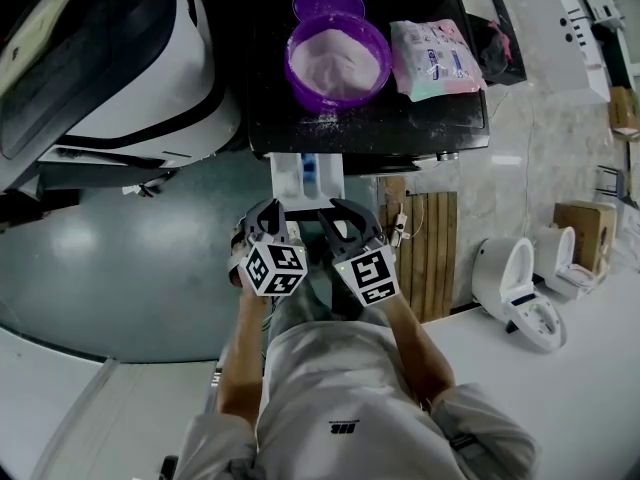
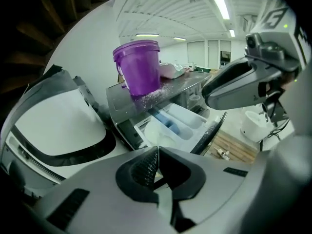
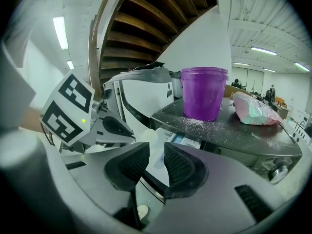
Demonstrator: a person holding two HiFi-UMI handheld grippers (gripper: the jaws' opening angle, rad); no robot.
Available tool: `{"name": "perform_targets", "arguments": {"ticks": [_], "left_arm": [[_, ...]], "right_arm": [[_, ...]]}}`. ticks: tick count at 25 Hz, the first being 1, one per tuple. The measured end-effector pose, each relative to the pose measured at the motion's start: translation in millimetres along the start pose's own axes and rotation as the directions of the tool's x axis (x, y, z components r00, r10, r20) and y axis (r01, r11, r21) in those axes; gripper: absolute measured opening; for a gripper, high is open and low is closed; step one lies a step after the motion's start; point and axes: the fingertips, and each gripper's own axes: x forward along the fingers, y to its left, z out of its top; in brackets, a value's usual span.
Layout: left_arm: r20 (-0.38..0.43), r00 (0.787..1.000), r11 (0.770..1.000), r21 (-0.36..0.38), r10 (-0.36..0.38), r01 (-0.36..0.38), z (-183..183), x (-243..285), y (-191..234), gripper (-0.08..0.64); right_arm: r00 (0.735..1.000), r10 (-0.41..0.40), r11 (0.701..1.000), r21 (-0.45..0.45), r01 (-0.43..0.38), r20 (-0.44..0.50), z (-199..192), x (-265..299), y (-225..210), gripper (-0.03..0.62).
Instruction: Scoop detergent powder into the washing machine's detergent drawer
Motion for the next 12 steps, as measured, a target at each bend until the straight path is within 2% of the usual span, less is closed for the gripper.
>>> {"name": "perform_targets", "arguments": {"ticks": [5,12], "left_arm": [[-0.011,0.998,0.992,0.111,0.061,-0.06,1.0,0.3,0.1,0.015],[-0.015,0.996,0.983,0.163,0.092,-0.089,2.2,-0.7,-0.1,0.015]], "right_arm": [[1.0,-0.002,1.0,0.004,0.002,-0.002,-2.2,0.6,-2.9,0.095],[1.0,-0.003,1.0,0.007,0.004,-0.006,-5.1,1.5,-6.2,0.095]]}}
